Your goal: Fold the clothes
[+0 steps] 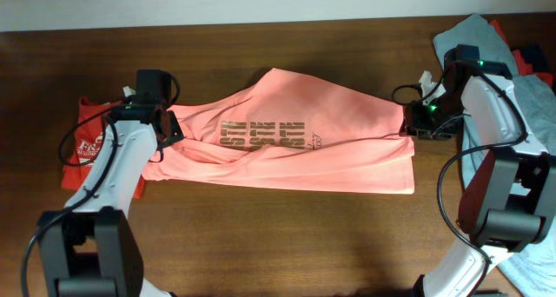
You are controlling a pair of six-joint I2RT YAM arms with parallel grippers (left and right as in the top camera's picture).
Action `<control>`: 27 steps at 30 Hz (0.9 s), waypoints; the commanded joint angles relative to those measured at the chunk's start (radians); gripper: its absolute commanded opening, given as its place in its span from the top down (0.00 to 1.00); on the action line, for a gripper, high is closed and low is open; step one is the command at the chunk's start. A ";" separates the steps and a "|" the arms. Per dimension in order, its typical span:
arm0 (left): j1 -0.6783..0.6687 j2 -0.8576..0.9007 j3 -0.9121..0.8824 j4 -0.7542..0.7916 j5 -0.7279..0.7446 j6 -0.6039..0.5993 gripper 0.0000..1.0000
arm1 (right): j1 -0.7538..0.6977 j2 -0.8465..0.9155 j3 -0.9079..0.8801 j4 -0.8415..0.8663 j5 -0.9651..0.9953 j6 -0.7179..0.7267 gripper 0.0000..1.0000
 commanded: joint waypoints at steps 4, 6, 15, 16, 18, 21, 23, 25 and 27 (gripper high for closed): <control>0.005 0.019 0.011 -0.023 -0.071 0.005 0.87 | 0.001 0.003 0.001 -0.004 -0.005 0.001 0.49; 0.003 0.019 0.013 -0.079 0.034 0.005 0.90 | 0.001 0.003 0.001 -0.004 -0.005 0.001 0.50; 0.003 0.019 0.048 -0.066 0.296 0.200 0.89 | 0.001 0.003 0.004 0.012 -0.053 0.000 0.50; 0.003 0.019 0.073 -0.061 0.303 0.222 0.83 | 0.001 0.003 0.011 0.014 -0.063 0.001 0.49; 0.004 0.021 0.159 -0.061 0.303 0.251 0.75 | 0.001 0.003 0.048 0.018 -0.063 0.001 0.43; 0.004 0.031 0.278 -0.072 0.303 0.278 0.69 | 0.001 0.003 0.104 0.051 -0.061 0.001 0.21; 0.004 0.040 0.339 -0.080 0.303 0.280 0.68 | 0.002 0.003 0.131 0.102 -0.050 0.001 0.14; 0.004 0.046 0.374 -0.077 0.304 0.280 0.68 | 0.002 0.003 0.140 0.159 -0.050 0.001 0.09; 0.004 0.055 0.385 -0.053 0.304 0.281 0.68 | 0.002 0.005 0.140 0.211 -0.050 0.001 0.06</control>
